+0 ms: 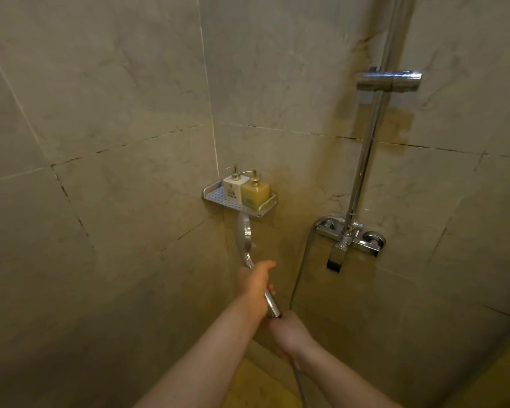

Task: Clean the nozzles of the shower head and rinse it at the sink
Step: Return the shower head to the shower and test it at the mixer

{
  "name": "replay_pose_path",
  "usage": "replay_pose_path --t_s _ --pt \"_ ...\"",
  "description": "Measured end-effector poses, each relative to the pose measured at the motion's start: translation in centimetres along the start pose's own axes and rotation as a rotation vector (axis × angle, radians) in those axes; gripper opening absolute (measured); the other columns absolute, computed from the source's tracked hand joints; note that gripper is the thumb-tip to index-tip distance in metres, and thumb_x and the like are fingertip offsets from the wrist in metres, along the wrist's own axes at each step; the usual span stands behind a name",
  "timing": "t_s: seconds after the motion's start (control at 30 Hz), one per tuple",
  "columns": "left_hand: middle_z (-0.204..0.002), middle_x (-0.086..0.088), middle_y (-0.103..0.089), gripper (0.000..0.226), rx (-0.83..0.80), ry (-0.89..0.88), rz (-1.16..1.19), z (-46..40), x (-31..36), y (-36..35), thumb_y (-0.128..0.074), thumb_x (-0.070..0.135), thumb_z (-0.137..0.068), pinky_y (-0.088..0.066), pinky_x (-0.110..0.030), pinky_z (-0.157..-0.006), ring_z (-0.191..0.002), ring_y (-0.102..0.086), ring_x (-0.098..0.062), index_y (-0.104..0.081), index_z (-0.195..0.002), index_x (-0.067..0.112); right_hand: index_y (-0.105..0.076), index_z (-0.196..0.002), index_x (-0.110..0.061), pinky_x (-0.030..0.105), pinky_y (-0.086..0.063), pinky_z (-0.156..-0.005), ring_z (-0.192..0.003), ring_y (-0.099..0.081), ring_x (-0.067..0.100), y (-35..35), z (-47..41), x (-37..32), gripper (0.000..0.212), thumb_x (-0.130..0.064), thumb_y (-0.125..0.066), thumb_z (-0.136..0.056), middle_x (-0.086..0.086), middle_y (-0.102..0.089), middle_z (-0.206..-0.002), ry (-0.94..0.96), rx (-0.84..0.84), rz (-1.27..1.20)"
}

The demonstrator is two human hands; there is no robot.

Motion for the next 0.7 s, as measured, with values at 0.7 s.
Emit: replay_pose_path --t_s 0.7 --pt "-0.059 -0.001 -0.045 0.03 -0.008 -0.077 -0.028 2.6 1.0 -0.2 -0.079 0.017 -0.079 -0.036 -0.022 -0.041 -0.041 -0.04 -0.014 -0.051 -0.088 0.013 -0.048 -0.057 -0.019 0.023 -0.023 -0.046 -0.047 -0.03 0.01 -0.5 2.0 -1.5 0.034 -0.007 -0.049 -0.088 -0.007 -0.038 -0.047 0.104 0.08 -0.01"
Point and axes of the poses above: each hand's wrist, its own z-axis away from the middle knuckle, its own y-axis out of the back of the hand, x = y × z, the point moved 1 cm from there along -z, towards the middle knuckle
